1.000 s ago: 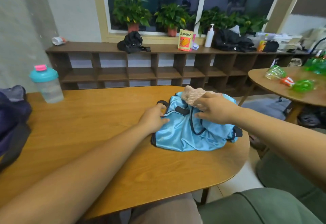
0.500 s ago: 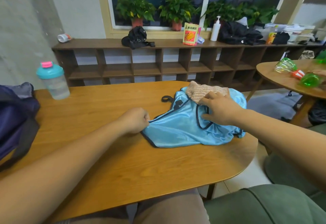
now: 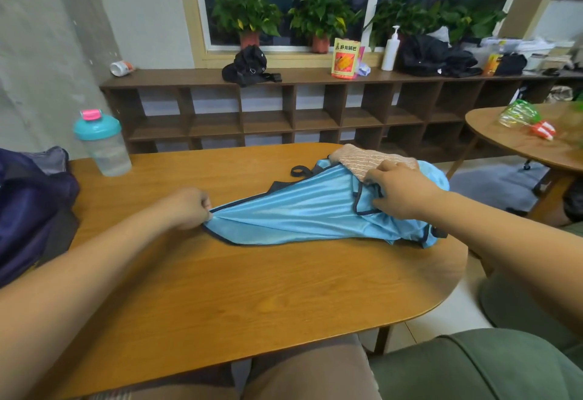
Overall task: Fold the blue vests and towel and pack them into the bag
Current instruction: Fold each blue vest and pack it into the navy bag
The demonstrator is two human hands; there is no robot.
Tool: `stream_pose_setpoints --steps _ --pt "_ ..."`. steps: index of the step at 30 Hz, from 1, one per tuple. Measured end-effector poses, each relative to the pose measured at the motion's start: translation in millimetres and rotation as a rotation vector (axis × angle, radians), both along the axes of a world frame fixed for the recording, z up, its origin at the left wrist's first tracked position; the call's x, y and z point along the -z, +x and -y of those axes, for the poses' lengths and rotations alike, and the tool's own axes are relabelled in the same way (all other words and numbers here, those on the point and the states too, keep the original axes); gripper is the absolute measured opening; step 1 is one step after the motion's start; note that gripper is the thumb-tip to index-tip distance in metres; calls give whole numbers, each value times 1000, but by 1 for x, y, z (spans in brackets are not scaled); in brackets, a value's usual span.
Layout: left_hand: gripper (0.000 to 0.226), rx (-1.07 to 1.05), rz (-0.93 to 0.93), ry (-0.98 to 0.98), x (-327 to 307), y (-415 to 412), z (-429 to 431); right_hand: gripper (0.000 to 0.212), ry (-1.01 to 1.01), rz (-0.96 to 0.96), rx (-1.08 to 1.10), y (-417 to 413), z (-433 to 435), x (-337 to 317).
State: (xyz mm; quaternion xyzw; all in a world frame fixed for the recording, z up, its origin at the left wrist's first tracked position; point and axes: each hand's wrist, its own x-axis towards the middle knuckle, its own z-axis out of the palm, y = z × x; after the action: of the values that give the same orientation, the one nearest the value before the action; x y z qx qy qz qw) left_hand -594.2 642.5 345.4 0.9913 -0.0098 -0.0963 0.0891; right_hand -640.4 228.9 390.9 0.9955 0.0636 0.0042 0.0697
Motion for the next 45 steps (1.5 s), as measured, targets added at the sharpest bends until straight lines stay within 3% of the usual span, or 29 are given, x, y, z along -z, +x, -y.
stream_pose_setpoints --steps 3,6,10,12,15,17,28,35,40,45 --pt "10 45 84 -16 3 3 18 49 48 -18 -7 1 -2 -7" --pt "45 190 145 -167 10 -1 51 51 59 -29 -5 1 -2 -10" --pt "79 471 84 -315 20 -17 97 56 47 -28 0 0 0 -7" --pt "73 597 69 -330 28 -26 110 57 51 -32 0 -1 -1 -7" --pt "30 667 173 -352 43 -30 116 57 44 -35 1 -1 -1 -6" --pt "19 658 236 -370 47 -30 110 57 39 -34 1 0 -1 -5" --pt "22 467 222 -274 20 -30 6 53 29 -63 16 6 1 11" --pt "22 288 190 -96 15 -20 -72 55 92 -79 -31 4 -11 13" --pt "16 165 143 40 10 -17 -81 55 81 -91 -37 5 -19 14" --pt "46 282 183 -164 6 -30 -33 61 63 -70 -20 5 -26 16"
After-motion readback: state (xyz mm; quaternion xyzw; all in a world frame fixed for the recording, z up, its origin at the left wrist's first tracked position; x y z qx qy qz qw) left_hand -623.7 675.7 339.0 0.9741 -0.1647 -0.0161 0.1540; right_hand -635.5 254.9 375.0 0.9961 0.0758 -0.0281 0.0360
